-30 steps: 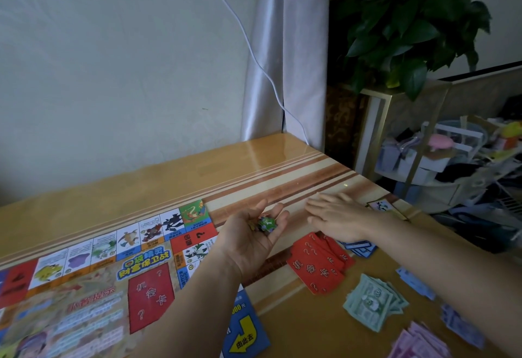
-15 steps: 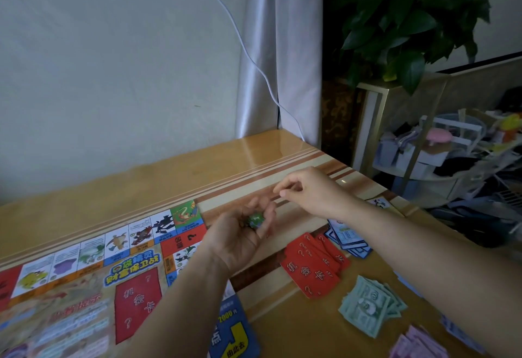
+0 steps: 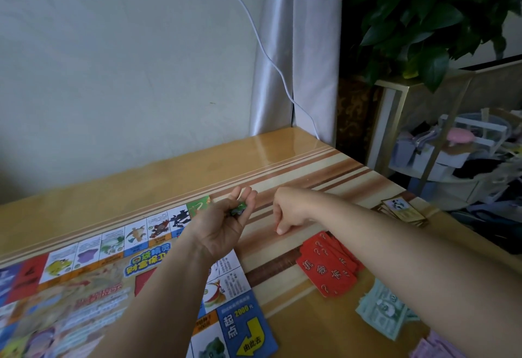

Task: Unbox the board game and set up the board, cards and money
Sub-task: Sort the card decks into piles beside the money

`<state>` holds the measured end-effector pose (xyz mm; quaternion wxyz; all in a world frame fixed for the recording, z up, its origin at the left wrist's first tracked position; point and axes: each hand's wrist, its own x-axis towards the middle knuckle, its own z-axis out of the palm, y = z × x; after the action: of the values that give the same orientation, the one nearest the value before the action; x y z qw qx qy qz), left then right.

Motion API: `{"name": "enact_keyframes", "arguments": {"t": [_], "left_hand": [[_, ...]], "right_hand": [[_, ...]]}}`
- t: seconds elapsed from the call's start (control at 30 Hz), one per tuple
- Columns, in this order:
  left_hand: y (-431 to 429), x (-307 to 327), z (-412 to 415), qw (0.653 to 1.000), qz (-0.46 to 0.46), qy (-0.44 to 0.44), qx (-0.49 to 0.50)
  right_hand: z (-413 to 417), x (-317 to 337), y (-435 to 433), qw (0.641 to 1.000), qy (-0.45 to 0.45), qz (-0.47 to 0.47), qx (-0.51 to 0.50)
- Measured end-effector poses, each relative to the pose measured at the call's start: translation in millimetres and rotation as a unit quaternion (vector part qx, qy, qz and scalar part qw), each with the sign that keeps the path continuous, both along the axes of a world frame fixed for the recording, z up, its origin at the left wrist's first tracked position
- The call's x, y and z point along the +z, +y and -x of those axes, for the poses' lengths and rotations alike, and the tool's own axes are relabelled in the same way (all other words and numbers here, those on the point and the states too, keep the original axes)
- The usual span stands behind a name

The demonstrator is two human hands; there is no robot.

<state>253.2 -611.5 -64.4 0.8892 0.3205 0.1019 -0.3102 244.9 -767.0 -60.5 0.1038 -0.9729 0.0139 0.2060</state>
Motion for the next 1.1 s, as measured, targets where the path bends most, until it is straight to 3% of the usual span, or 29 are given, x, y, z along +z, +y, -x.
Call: {"name": "enact_keyframes", "arguments": {"t": [0.13, 0.23, 0.33, 0.4, 0.6, 0.73, 0.83, 0.93, 1.0, 1.1], "left_hand": [[-3.7, -2.7, 3.5, 1.0, -0.008, 0.006, -0.016], [-6.7, -4.5, 3.7, 1.0, -0.021, 0.005, -0.018], [-12.0, -5.0, 5.4, 0.999, -0.028, -0.008, -0.027], [-18.4, -7.2, 6.8, 0.999, -0.026, -0.011, -0.034], [-44.3, -16.6, 16.1, 0.995, -0.078, -0.032, -0.053], [-56.5, -21.6, 17.5, 0.994, -0.107, 0.013, -0.031], [-60.7, -25.5, 18.5, 0.992, -0.119, 0.037, -0.028], [-66.7, -27.5, 20.6, 0.99, -0.132, 0.033, -0.018], [-70.4, -26.1, 21.4, 0.99, -0.136, 0.035, -0.023], [-73.1, -23.5, 20.8, 0.991, -0.115, 0.05, -0.035]], "right_hand": [[-7.8, -2.6, 6.4, 0.999, 0.019, 0.046, 0.004], [-1.3, -0.6, -3.3, 0.999, 0.007, -0.031, -0.007], [11.7, 10.8, -43.3, 0.98, -0.094, -0.142, -0.104], [18.7, 11.9, -78.3, 0.955, -0.164, -0.166, -0.181], [26.7, -11.8, -110.9, 0.94, -0.189, -0.112, -0.26], [26.8, -20.8, -115.8, 0.938, -0.221, -0.042, -0.264], [25.0, -10.1, -107.3, 0.917, -0.276, -0.159, -0.24], [28.9, 8.7, -82.4, 0.927, -0.198, -0.271, -0.168], [30.4, 11.3, -66.6, 0.944, -0.143, -0.27, -0.128], [25.7, 5.0, -58.8, 0.939, -0.134, -0.289, -0.128]]}}
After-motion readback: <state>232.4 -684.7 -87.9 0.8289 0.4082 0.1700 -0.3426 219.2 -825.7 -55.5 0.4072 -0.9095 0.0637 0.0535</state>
